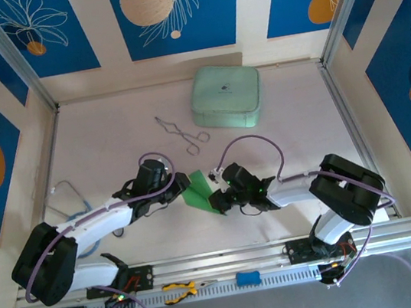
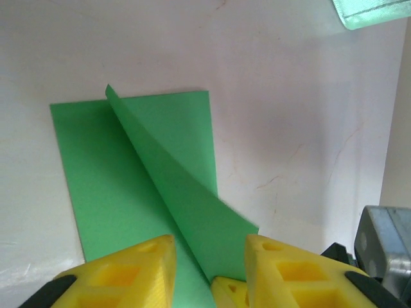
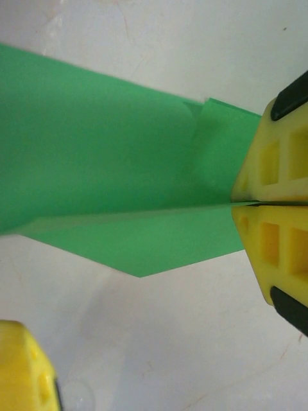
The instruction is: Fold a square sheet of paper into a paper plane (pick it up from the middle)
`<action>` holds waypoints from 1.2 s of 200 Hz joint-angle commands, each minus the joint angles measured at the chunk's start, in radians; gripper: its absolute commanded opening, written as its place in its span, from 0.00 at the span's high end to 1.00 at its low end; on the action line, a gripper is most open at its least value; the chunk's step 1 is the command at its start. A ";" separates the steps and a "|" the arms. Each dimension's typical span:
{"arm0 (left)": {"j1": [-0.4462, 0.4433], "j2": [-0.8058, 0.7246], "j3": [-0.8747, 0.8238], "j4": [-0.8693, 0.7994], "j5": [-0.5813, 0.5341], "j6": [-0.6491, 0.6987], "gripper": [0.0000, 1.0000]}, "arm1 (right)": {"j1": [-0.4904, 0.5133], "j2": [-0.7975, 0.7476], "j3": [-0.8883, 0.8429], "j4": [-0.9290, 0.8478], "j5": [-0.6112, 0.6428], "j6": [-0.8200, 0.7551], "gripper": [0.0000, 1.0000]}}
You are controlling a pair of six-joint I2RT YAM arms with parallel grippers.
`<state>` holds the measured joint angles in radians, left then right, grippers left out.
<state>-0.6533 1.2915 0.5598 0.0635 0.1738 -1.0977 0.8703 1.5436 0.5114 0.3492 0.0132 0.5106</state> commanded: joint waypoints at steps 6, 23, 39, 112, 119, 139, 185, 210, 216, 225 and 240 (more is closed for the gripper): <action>-0.005 0.004 -0.025 -0.001 -0.010 -0.002 0.71 | -0.023 0.030 0.030 -0.038 -0.116 0.058 0.90; -0.004 0.014 -0.028 0.004 -0.007 -0.003 0.74 | -0.031 0.040 0.036 -0.035 -0.135 0.076 0.90; -0.004 0.026 -0.032 0.019 -0.002 -0.005 0.76 | -0.034 0.050 0.032 -0.023 -0.134 0.089 0.90; -0.006 0.078 -0.024 0.061 0.021 -0.011 0.83 | -0.013 0.054 -0.013 0.056 -0.077 0.128 0.90; -0.005 0.083 -0.024 0.063 0.023 -0.009 0.83 | -0.009 0.048 -0.022 0.066 -0.069 0.128 0.90; -0.006 0.102 -0.019 0.067 0.028 -0.009 0.85 | 0.001 0.032 -0.046 0.095 -0.042 0.112 0.89; -0.006 0.148 -0.015 0.086 0.038 -0.014 0.89 | 0.045 -0.006 -0.085 0.143 0.032 0.057 0.90; -0.006 0.167 -0.016 0.103 0.047 -0.016 0.91 | 0.056 -0.017 -0.097 0.152 0.061 0.060 0.90; -0.006 0.171 -0.014 0.103 0.047 -0.016 0.91 | 0.055 -0.018 -0.103 0.161 0.065 0.064 0.90; -0.006 0.176 -0.014 0.103 0.047 -0.018 0.92 | 0.058 -0.020 -0.110 0.174 0.070 0.070 0.90; -0.006 0.189 -0.018 0.104 0.048 -0.024 0.93 | 0.066 -0.025 -0.124 0.194 0.081 0.080 0.89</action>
<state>-0.6533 1.4593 0.5365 0.1478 0.2050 -1.1034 0.9237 1.5414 0.4141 0.4927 0.0513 0.5884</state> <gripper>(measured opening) 0.078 0.105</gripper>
